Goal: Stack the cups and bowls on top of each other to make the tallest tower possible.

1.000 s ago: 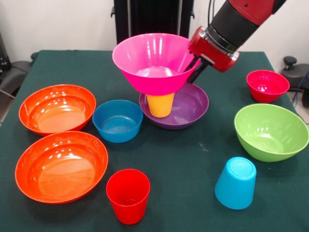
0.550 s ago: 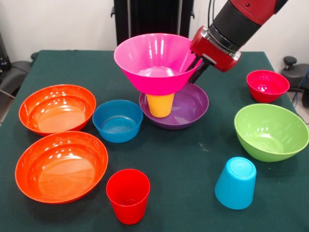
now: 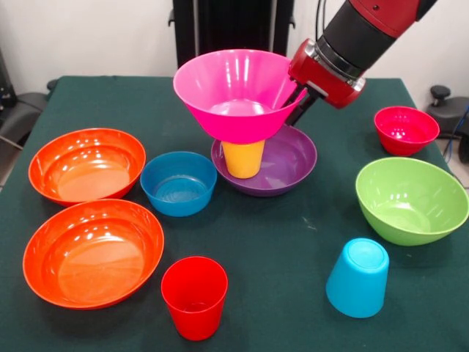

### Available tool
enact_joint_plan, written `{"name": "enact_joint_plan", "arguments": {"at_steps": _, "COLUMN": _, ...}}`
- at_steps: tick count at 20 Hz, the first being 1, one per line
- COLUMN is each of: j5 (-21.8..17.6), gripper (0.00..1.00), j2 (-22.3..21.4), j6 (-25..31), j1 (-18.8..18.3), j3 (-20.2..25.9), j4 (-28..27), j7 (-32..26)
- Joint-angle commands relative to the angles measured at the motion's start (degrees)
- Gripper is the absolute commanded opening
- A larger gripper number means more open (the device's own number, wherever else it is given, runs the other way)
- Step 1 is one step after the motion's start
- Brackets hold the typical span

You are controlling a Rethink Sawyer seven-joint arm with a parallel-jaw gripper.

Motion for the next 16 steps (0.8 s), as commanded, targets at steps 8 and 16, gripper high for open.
{"name": "enact_joint_plan", "arguments": {"at_steps": 8, "j5": -3.0, "gripper": 0.0, "j2": 0.35, "j6": 7.18, "j1": 0.07, "j3": 4.75, "j4": -1.78, "j7": 1.59}}
{"name": "enact_joint_plan", "arguments": {"at_steps": 16, "j5": -2.98, "gripper": 0.0, "j2": 0.4, "j6": 6.68, "j1": -0.01, "j3": 4.78, "j4": -1.81, "j7": 1.68}}
